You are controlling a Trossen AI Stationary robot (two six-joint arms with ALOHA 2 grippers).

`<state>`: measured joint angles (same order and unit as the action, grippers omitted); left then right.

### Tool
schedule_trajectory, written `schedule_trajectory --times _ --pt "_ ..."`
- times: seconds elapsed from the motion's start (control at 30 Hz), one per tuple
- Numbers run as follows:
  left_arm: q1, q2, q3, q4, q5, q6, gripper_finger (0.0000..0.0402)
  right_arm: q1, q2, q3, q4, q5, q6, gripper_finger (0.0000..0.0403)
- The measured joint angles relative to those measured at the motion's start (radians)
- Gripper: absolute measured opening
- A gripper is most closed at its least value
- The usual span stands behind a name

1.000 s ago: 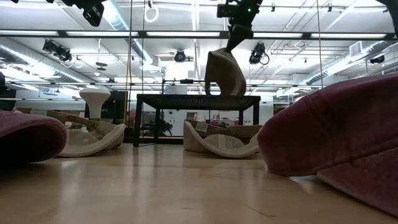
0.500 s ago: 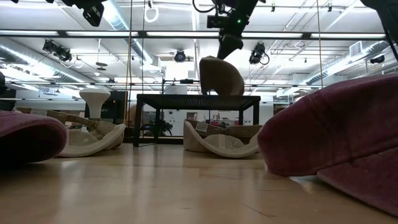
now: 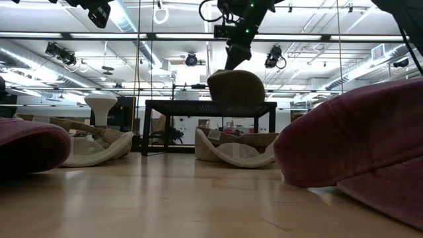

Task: Pick & Place hat
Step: Put the right brown cap on the shelf

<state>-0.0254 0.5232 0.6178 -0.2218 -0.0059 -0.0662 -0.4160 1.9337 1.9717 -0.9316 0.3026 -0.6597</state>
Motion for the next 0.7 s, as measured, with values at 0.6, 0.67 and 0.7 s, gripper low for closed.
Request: schedule_trajectory --times 0.6,0.67,0.7 --pt "0.000 0.000 0.000 -0.001 0.000 0.000 0.0014 -0.030 0.009 -0.006 0.013 -0.066 0.129 0.0000" --pt "0.000 0.000 0.000 0.000 0.000 0.000 0.0014 -0.032 0.009 -0.024 0.036 -0.090 0.134 0.0000" --pt "0.000 0.000 0.000 -0.001 0.000 0.000 0.0014 -0.034 0.009 -0.037 0.054 -0.098 0.144 0.0000"
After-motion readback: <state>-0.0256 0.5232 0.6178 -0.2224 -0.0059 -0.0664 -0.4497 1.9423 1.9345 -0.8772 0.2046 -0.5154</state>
